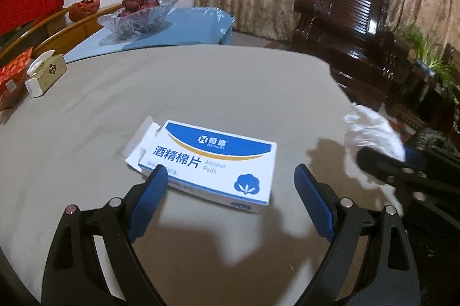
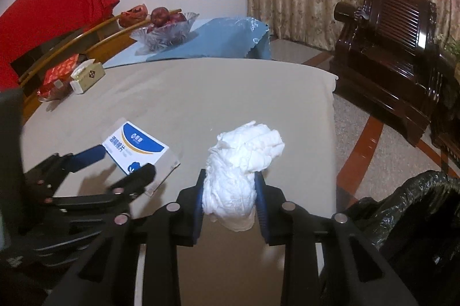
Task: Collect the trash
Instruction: 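Close the left gripper on the white-and-blue alcohol pads box while the right holds the tissue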
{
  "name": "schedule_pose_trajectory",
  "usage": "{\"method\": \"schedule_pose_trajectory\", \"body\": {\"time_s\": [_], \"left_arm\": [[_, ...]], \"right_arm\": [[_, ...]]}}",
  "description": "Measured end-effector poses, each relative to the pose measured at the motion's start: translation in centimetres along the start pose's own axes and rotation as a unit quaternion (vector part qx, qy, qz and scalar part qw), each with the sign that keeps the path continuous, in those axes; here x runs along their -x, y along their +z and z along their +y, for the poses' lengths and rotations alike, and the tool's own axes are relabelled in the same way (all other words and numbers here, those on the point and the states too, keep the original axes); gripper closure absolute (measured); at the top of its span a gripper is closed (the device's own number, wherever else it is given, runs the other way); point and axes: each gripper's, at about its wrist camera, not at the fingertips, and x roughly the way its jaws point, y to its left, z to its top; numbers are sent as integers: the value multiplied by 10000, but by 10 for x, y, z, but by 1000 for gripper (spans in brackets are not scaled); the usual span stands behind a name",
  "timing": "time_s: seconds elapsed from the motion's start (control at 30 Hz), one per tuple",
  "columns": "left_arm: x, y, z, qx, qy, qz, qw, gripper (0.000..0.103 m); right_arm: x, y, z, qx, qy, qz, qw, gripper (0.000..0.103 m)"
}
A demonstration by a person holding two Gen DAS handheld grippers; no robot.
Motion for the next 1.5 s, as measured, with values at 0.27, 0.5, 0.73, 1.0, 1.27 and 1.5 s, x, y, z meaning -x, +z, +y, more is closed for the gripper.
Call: {"method": "schedule_pose_trajectory", "body": {"time_s": [0.27,0.5,0.73,1.0,1.27,1.5], "left_arm": [[-2,-14,32,269,211,229,9992,16],[18,-29,85,548,718,275,9955,16],[28,-20,91,759,483,118,9959,16],[-5,2,59,697,371,157,9968,15],[-33,10,68,976,491,470,9929,18],[-23,7,74,1043,349,371,9932,43]], "right_arm": [[-7,-3,-2,-113,45,74,9999,72],[-14,-3,10,-26,113,133,9998,72],[-25,-4,18,1,113,198,9997,72],[-31,2,10,-59,38,148,9999,72],[-36,-1,9,-112,112,180,9997,72],[-25,-2,13,-108,199,102,9997,72]]}}
